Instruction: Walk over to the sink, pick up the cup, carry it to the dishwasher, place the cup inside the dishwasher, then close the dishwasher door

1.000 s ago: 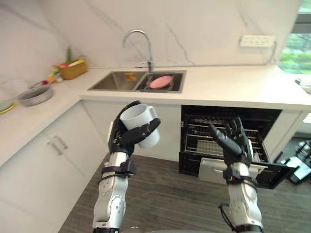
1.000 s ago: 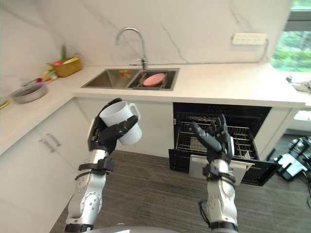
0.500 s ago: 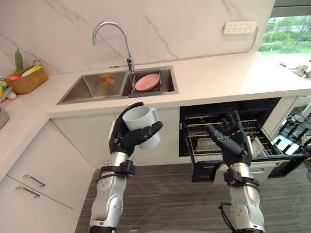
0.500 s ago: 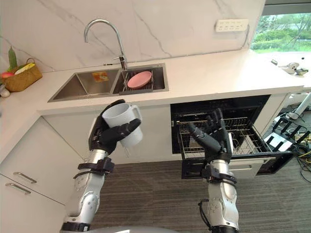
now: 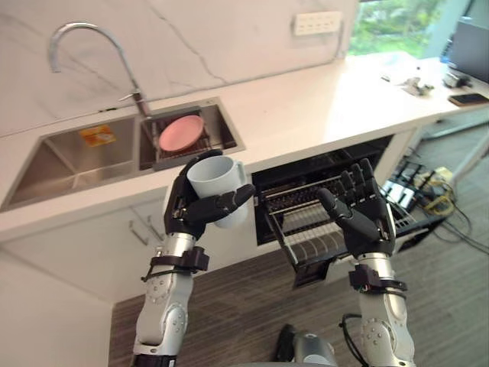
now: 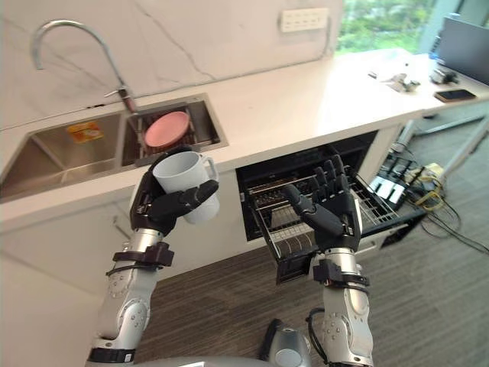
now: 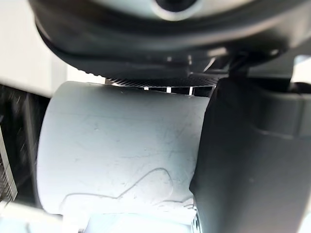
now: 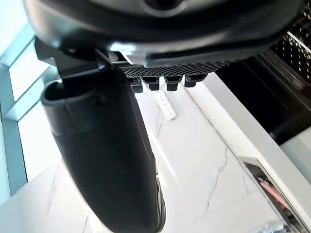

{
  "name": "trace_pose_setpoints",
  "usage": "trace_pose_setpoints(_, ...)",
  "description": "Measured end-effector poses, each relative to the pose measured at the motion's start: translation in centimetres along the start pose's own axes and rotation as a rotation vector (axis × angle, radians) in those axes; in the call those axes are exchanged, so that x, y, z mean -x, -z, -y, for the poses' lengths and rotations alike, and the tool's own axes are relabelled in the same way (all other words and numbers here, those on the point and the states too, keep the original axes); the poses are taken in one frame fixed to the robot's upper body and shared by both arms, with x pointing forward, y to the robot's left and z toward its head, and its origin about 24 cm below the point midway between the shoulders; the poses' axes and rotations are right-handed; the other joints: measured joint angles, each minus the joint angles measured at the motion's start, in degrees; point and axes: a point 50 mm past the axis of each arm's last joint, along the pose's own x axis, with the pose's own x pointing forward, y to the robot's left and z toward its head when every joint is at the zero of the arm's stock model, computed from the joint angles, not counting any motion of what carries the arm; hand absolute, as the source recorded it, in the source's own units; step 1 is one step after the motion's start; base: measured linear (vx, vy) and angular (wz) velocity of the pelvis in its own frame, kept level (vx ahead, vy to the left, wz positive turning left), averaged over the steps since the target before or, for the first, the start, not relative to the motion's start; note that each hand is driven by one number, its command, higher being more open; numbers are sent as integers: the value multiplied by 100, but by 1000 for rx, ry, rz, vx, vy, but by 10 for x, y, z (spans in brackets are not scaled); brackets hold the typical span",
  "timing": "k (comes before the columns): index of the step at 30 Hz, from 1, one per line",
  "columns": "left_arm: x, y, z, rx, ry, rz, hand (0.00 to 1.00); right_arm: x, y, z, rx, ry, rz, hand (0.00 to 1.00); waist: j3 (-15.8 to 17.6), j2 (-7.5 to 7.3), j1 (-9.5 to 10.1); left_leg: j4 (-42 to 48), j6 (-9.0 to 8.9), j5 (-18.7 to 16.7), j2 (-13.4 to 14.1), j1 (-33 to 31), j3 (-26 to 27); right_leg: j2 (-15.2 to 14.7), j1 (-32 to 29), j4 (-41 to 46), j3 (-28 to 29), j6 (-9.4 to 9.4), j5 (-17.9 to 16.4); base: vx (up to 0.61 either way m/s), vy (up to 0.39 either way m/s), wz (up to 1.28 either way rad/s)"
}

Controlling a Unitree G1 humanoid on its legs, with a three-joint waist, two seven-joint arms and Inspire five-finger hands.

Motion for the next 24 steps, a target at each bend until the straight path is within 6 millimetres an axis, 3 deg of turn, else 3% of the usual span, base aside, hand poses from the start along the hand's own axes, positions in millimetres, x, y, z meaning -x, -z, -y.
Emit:
trace_pose_setpoints(1,0,1,2,3,15,-7,0,1,-1,2,5,9,7,100,-20,47,-32,103,-19,-113,62,41,37,-1,50,239,30,-6,-232,165,-39,-25)
trace_pose_setpoints(2,3,4,4,9,39,-20,0,3,-3,5,5,26,18,100,-146,130,-18,520,-211,-261,185,67,153,96,256,466,112,123,-655,296,-31,-34)
trace_pose_setpoints(3,0,6,9,10,73,-26,0,1,-5,5,-9,42,41,100,-94,191,57,1977,-83,-349,586,-406,213,121,327,494,190,285,-833,290,-37,-36)
trace_pose_setpoints(4,1,11,10,8,81,-48,0,2,-5,7,-8,51,42,100,-101,264,68,3167,94,-20,899,-893,125,178,442,379,208,293,-852,263,-20,-28)
trace_pose_setpoints(5,2,16,11,3,86,-69,0,2,-5,7,-8,55,41,100,-86,289,92,3762,64,317,1056,-1166,-5,195,555,280,256,292,-851,178,-1,-20)
trace_pose_setpoints(6,5,21,12,-1,88,-98,0,1,-5,7,-9,54,43,100,-66,284,134,4274,-128,395,1162,-1440,-219,197,692,167,355,302,-850,344,43,-51)
trace_pose_setpoints(7,9,28,13,-2,93,-131,0,0,-7,6,-8,48,51,100,-86,316,200,4366,-190,354,1216,-1720,-430,175,888,-14,530,320,-806,252,49,-60)
trace_pose_setpoints(9,11,32,13,1,87,-147,0,-1,-7,4,-11,37,55,100,-82,307,215,3839,-171,342,1203,-1792,-537,113,1066,-188,756,471,-720,323,84,-77)
trace_pose_setpoints(11,13,33,11,3,78,-155,0,-6,-10,2,-7,10,67,100,-101,289,201,2345,-178,357,1039,-1734,-811,-26,1198,-430,1131,643,-613,375,157,-91)
trace_pose_setpoints(12,13,33,12,8,78,-149,0,-9,-13,2,-1,-6,74,100,-114,283,199,1258,-188,446,893,-1636,-1197,-110,1196,-520,1364,729,-562,226,166,-71)
trace_pose_setpoints(13,13,33,12,10,77,-146,0,-11,-14,1,4,-14,76,100,-115,281,200,757,-199,550,836,-1589,-1414,-147,1192,-560,1486,769,-539,280,248,-90)
trace_pose_setpoints(15,12,32,12,10,72,-144,0,-17,-19,1,-12,-47,80,100,-135,300,200,-492,-364,1254,740,-1487,-1896,-287,1174,-732,1890,1011,-413,319,384,-87)
trace_pose_setpoints(16,12,32,12,11,72,-143,0,-17,-20,1,-7,-52,81,100,-154,324,191,-604,-432,1550,745,-1511,-1889,-324,1171,-798,1949,1110,-381,250,364,-80)
trace_pose_setpoints(17,12,31,14,16,73,-135,0,-18,-21,2,6,-60,77,100,-225,424,182,-571,-382,2348,812,-1606,-1629,-383,1193,-960,2000,1414,-341,232,454,-54)
trace_pose_setpoints(18,11,31,15,22,74,-132,0,-16,-21,5,13,-51,67,100,-368,513,104,-586,-707,2203,801,-1556,-1410,-456,1217,-1065,2048,1634,-308,220,468,-39)
trace_pose_setpoints(19,11,30,13,16,73,-127,0,-14,-17,5,-5,-37,63,100,-411,394,63,-698,-709,2160,614,-1483,-1352,-621,1219,-1125,2069,1734,-279,211,528,-22)
trace_pose_setpoints(20,11,26,7,-2,60,-114,0,-11,-10,2,-43,-16,53,100,-485,173,62,-864,-589,2140,315,-1417,-1230,-897,1224,-1351,2056,1901,-124,113,357,-22)
trace_pose_setpoints(21,10,20,0,-23,36,-96,0,-10,-4,-2,-76,-16,39,100,-536,30,58,-900,-472,2084,117,-1418,-1114,-1090,1277,-1608,2036,1941,78,94,324,-29)
trace_pose_setpoints(23,9,10,-10,-39,-3,-57,0,-10,2,-7,-103,-30,12,100,-535,-59,62,-814,-295,1968,-66,-1419,-1033,-1284,1290,-1645,1790,1967,342,75,240,-12)
trace_pose_setpoints(24,7,6,-12,-38,-12,-34,0,-8,4,-7,-110,-25,-3,100,-529,-64,65,-725,-221,1873,-149,-1420,-1073,-1384,1258,-1410,1587,1893,443,56,193,11)
